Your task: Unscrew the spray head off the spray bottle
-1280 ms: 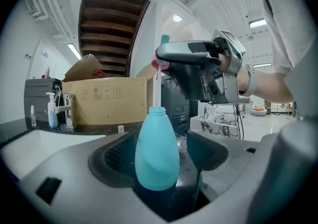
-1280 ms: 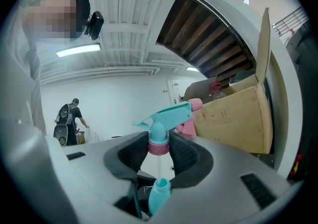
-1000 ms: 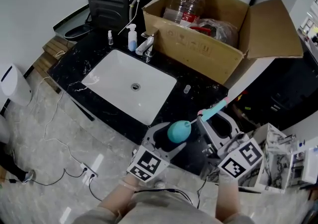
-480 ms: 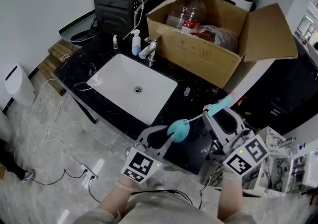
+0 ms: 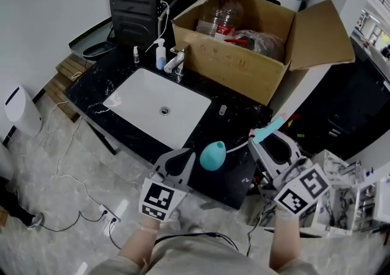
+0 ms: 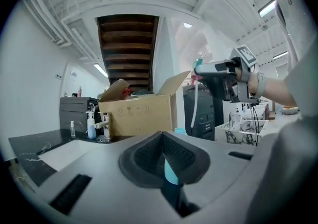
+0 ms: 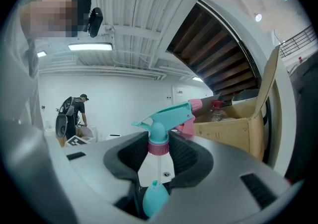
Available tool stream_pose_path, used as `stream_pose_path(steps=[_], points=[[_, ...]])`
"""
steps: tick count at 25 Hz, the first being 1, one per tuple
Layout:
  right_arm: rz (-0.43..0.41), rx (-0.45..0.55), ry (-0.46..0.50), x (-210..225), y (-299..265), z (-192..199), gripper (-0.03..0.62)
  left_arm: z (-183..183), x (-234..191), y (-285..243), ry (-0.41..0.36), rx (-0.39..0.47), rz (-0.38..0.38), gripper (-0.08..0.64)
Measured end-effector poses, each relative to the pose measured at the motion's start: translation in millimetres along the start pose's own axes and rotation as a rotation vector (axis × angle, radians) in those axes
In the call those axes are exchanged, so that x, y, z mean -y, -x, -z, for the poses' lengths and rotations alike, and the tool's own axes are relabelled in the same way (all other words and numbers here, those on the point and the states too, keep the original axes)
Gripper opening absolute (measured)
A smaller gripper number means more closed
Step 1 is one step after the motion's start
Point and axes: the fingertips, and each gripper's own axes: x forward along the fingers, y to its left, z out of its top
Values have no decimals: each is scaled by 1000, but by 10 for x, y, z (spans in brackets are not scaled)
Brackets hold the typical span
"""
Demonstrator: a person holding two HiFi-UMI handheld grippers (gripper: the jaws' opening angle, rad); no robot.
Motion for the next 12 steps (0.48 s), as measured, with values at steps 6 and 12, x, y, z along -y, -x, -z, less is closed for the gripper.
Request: stream_pose_path(steps=[6, 12], points=[[29, -34, -2, 23, 204, 166, 135, -47, -61, 83, 9, 18, -44, 6], [29, -67, -28, -13, 345, 339, 135, -53, -3, 159, 31, 22, -52, 6]])
